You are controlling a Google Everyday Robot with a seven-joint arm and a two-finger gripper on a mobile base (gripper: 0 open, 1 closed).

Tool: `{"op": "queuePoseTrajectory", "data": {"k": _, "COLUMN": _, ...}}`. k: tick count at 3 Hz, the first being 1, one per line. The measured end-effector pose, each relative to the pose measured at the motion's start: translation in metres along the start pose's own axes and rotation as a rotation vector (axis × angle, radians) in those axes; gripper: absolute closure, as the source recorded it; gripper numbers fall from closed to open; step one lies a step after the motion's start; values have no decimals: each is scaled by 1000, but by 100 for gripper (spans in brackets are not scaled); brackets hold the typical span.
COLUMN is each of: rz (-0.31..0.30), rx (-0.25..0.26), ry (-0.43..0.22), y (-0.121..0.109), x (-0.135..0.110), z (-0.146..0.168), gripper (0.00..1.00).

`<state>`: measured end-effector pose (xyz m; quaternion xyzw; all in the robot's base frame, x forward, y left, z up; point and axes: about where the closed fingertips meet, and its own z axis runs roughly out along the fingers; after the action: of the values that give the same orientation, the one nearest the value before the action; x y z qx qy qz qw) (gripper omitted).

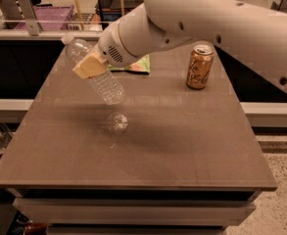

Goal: Knock water bottle over

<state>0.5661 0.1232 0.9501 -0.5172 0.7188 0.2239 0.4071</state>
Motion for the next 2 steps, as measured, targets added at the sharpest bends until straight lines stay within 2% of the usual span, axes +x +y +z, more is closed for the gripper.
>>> {"op": "queuePoseTrajectory", "data": {"k": 2, "rz": -13, "rx": 46, "ry": 230, "y": 0, "x": 0, "z": -26, "gripper": 100}}
